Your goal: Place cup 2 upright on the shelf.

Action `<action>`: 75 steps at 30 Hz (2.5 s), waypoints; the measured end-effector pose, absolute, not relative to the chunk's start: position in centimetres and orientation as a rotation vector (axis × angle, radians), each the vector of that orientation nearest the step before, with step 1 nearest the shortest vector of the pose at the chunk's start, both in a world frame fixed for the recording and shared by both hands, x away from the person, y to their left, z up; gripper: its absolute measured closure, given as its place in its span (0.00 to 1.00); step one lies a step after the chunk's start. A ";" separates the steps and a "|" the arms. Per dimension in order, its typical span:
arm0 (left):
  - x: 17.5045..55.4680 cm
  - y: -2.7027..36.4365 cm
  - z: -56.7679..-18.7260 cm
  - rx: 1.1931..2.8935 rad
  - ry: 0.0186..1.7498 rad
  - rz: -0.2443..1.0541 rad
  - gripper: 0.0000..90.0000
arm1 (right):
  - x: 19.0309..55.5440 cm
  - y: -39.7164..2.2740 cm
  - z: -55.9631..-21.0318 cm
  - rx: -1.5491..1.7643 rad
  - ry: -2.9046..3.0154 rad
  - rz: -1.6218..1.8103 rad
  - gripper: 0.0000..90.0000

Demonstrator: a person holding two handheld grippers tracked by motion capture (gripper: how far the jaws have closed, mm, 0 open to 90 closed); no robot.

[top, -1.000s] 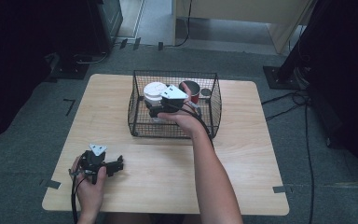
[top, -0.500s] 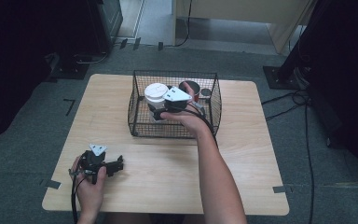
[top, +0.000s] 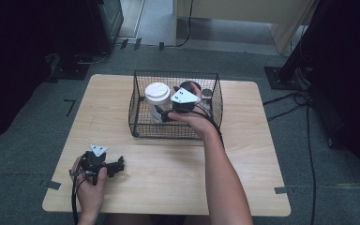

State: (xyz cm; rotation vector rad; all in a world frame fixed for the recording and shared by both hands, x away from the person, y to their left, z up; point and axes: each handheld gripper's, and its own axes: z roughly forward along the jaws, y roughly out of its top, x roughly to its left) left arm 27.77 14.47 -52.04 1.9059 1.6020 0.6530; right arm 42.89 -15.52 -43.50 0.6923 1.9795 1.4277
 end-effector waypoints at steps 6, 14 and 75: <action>27.8 14.5 -52.0 1.907 1.600 0.654 0.00 | 42.7 -16.5 -43.2 0.681 1.967 1.417 0.00; 27.8 14.5 -52.0 1.905 1.602 0.653 0.00 | 42.4 -17.9 -42.8 0.676 1.956 1.408 0.00; 27.8 14.5 -52.0 1.904 1.602 0.654 0.00 | 28.1 -29.9 -43.1 0.951 1.733 1.397 0.00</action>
